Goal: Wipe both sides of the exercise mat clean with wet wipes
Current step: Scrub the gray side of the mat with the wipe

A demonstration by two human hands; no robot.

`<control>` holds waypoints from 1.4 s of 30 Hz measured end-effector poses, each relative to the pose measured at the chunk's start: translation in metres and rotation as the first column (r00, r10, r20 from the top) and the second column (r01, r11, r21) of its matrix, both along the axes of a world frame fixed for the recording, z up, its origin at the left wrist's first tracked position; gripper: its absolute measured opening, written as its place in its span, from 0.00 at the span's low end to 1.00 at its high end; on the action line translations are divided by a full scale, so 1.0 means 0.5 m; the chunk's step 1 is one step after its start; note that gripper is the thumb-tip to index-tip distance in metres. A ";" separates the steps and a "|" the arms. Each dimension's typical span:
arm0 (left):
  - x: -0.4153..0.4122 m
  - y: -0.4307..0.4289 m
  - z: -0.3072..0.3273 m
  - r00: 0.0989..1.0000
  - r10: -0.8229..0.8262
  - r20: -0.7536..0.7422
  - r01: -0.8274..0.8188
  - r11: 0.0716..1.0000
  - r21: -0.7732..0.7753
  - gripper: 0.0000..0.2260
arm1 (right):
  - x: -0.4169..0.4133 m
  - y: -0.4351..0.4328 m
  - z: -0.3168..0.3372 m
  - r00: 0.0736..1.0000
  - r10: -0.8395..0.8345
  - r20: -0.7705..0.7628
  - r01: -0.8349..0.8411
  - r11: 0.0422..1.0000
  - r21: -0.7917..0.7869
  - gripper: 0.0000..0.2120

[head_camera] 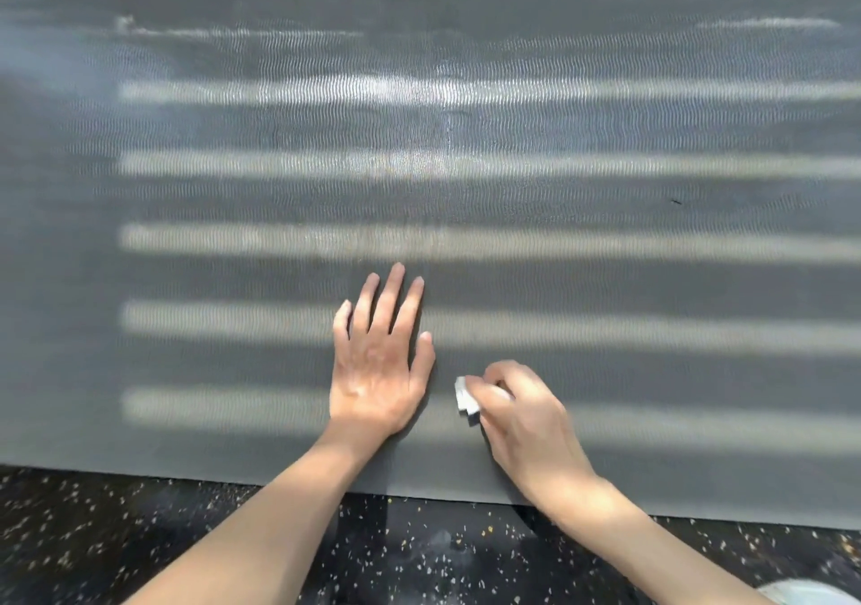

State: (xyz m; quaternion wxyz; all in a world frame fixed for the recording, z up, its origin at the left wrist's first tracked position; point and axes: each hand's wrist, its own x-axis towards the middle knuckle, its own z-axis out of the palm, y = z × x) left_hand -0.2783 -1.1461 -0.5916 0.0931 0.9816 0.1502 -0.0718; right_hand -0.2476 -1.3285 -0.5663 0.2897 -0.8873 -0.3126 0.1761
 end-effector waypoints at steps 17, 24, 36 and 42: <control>0.001 -0.002 -0.008 0.998 0.020 0.067 -0.021 1.000 0.019 0.26 | -0.121 -0.107 0.019 0.960 0.257 -0.114 -0.263 0.964 -0.041 0.16; 0.008 -0.001 -0.008 0.994 0.020 0.108 -0.020 1.000 -0.005 0.27 | -0.028 -0.084 -0.004 0.985 0.166 -0.051 -0.166 0.986 0.004 0.06; 0.295 -0.009 0.008 0.964 0.145 0.223 -0.129 0.988 -0.086 0.26 | 0.002 -0.106 -0.001 0.940 0.337 -0.052 -0.338 0.941 -0.030 0.09; 0.330 -0.014 -0.029 0.960 0.062 0.271 -0.077 0.996 0.044 0.23 | 0.019 -0.117 -0.010 0.909 0.412 0.056 -0.416 0.905 0.095 0.08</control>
